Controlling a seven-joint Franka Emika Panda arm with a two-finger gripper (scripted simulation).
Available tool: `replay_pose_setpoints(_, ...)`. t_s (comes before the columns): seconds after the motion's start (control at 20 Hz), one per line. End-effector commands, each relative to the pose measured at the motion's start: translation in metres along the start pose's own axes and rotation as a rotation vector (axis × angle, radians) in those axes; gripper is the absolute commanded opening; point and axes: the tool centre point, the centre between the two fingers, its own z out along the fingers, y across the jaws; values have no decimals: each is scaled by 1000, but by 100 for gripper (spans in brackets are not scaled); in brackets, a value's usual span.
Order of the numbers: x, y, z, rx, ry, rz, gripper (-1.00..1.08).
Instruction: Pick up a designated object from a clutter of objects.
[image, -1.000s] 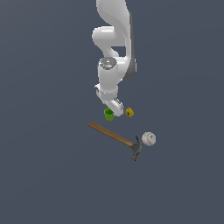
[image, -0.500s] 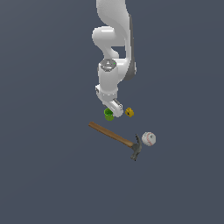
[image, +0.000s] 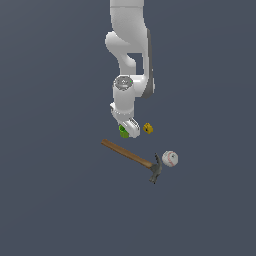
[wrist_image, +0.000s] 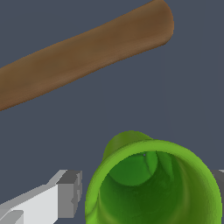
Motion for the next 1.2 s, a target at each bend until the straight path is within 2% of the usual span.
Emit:
replay_pose_setpoints(0.0, 0, 0, 6, 1, 0, 1, 100)
replay_pose_setpoints(0.35, 1, -1, 8, 1, 0, 1, 100)
replay_pose_setpoints(0.4, 1, -1, 8, 1, 0, 1, -100)
replay_pose_setpoints(1.15, 1, -3, 4, 0, 0, 1, -100)
